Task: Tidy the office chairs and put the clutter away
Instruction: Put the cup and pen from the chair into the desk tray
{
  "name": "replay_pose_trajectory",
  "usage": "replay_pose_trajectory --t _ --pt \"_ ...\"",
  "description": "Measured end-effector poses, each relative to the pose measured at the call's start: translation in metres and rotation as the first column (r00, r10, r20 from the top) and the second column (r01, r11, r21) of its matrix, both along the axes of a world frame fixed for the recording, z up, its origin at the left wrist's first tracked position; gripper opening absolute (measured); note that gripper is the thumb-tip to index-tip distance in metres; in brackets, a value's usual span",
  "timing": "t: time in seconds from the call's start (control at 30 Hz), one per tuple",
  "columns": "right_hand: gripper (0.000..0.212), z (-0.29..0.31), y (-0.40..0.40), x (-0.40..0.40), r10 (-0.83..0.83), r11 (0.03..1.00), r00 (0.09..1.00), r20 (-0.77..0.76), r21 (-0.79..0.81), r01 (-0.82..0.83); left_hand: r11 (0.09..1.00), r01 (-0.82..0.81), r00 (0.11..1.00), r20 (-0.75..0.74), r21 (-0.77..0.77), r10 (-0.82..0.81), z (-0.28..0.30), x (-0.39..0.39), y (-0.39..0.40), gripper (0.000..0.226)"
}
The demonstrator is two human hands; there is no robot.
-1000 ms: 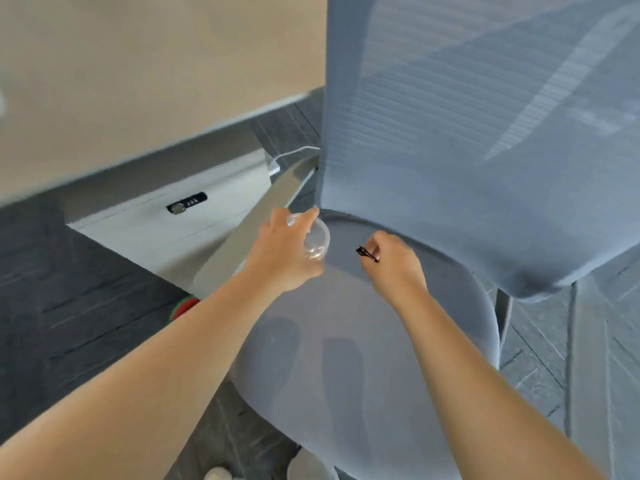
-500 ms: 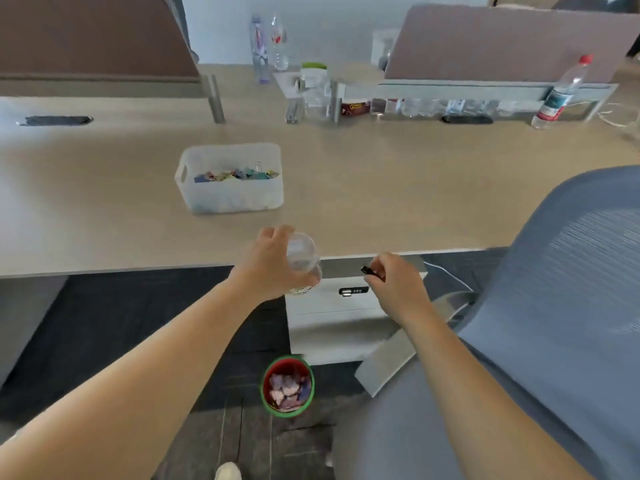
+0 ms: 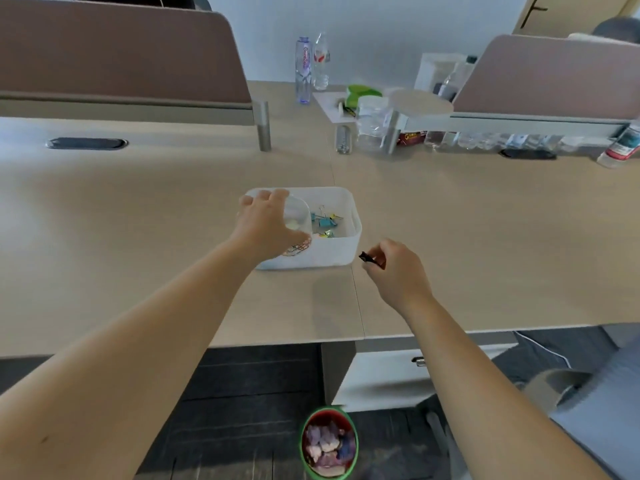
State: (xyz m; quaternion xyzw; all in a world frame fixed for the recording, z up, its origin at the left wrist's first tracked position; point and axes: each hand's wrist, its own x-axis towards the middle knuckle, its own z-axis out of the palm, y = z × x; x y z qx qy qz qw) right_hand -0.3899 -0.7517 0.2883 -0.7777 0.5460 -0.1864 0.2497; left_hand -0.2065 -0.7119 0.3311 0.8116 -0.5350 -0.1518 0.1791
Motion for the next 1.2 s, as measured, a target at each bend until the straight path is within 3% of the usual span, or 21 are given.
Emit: replay_pose_trajectory --t 0.17,0.47,0.6,0.7,0.97,1.2 --pt "0.016 -0.005 -0.047 0.028 -0.001 1.000 1.000 0.024 -0.003 0.001 1.000 0.015 0.999 0.039 0.027 -0.016 -0.014 0.034 -0.057 0.076" --pt "0.019 -0.024 -0.121 0.085 0.090 0.994 0.993 -0.077 0.071 -0.084 0.948 0.084 0.987 0.103 0.308 -0.121 -0.059 0.063 -0.112 0.083" --pt "0.036 -0.026 -0.132 0.109 0.148 0.986 0.968 -0.202 0.112 -0.127 0.967 0.102 0.992 0.050 0.232 -0.117 -0.052 0.073 -0.110 0.069" --pt "0.034 -0.020 -0.126 0.122 0.171 0.982 0.965 -0.199 0.117 -0.150 0.985 0.082 0.996 0.024 0.150 -0.086 -0.042 0.081 -0.098 0.051" --pt "0.032 0.015 -0.054 0.188 0.397 0.917 0.906 -0.147 0.029 -0.397 0.987 -0.126 0.991 0.064 0.095 0.120 -0.012 0.123 0.006 0.037" --pt "0.031 0.029 0.113 0.281 0.717 0.690 0.680 -0.151 0.015 -0.724 0.881 -0.469 0.883 0.061 0.060 0.466 0.009 0.167 0.212 0.038"
